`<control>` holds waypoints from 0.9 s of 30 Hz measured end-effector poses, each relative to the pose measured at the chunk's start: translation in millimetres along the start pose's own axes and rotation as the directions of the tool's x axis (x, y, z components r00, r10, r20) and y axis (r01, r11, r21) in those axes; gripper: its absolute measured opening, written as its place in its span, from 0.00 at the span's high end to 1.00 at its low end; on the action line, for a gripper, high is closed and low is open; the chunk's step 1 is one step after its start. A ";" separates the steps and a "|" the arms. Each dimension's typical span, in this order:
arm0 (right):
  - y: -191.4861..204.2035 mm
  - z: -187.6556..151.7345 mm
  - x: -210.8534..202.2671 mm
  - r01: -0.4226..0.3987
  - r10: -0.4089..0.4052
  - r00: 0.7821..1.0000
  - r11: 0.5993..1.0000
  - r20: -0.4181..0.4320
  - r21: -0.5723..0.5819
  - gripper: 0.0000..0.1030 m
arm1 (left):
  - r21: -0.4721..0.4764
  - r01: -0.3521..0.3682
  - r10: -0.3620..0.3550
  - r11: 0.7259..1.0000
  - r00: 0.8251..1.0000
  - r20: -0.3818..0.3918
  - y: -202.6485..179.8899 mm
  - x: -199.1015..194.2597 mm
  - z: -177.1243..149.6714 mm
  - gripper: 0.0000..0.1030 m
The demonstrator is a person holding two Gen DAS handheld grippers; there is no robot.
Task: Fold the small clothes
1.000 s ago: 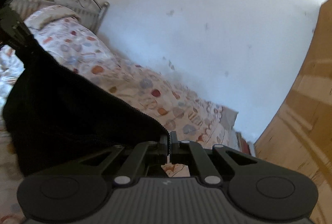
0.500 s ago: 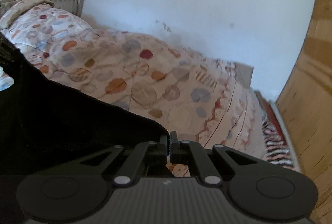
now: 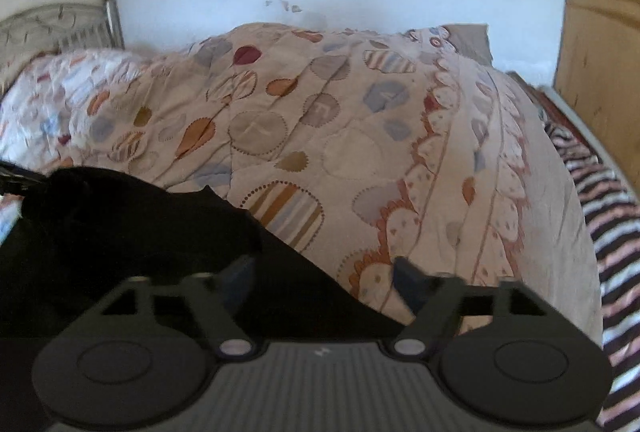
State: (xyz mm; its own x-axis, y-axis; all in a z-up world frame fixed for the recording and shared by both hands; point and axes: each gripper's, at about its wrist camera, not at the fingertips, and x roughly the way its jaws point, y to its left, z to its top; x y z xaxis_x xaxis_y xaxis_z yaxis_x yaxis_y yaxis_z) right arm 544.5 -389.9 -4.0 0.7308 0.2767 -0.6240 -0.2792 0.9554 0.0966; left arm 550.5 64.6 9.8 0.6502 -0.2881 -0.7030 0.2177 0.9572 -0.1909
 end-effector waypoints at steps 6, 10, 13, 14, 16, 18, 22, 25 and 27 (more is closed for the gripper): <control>-12.1 -18.6 -14.4 -0.001 0.001 1.000 1.000 0.020 0.017 0.03 | -0.104 0.030 -0.023 0.994 0.998 0.061 38.7 -30.6 -11.3 0.01; -3.6 -26.3 -11.9 -0.049 0.049 0.999 0.999 0.006 0.012 0.02 | -0.047 0.077 -0.075 0.996 0.996 0.051 36.8 -31.9 -33.1 0.01; 8.8 -27.1 -1.2 -0.057 0.057 0.998 0.998 -0.006 -0.007 0.10 | 0.007 0.054 -0.054 0.999 0.998 0.018 28.0 -18.0 -49.4 0.01; 12.4 -26.6 4.0 -0.041 0.041 0.999 0.999 -0.015 -0.009 0.14 | 0.016 0.043 -0.043 0.999 0.999 0.004 26.1 -12.1 -52.6 0.02; 17.7 -26.5 12.7 -0.016 0.016 1.000 1.000 -0.028 -0.012 0.19 | 0.032 0.025 -0.025 0.999 1.000 0.004 24.6 -4.6 -56.5 0.06; 20.8 -27.6 17.3 -0.004 0.004 1.000 1.000 -0.022 -0.008 0.22 | 0.018 0.041 -0.042 0.999 0.999 0.024 28.4 -5.6 -57.4 0.06; 21.9 -29.3 25.8 -0.011 0.011 0.999 1.000 -0.032 0.000 0.23 | -0.134 0.133 -0.115 0.982 0.984 0.133 57.2 -28.4 -53.0 0.04; 23.3 -30.6 31.0 -0.007 0.007 1.000 1.000 -0.026 0.001 0.24 | -0.207 0.130 -0.092 0.970 0.979 0.183 77.5 -46.6 -47.2 0.04; 23.3 -30.8 33.5 -0.008 0.008 1.000 1.000 -0.018 0.016 0.24 | -0.181 0.123 -0.085 0.976 0.976 0.202 80.0 -56.5 -45.5 0.01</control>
State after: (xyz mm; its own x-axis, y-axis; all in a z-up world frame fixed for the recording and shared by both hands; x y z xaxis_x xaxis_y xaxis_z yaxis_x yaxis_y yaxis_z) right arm 543.3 -361.5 -46.5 0.7175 0.2823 -0.6367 -0.2748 0.9548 0.1137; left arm 498.1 158.8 3.0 0.7632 -0.3682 -0.5310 0.1603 0.9039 -0.3965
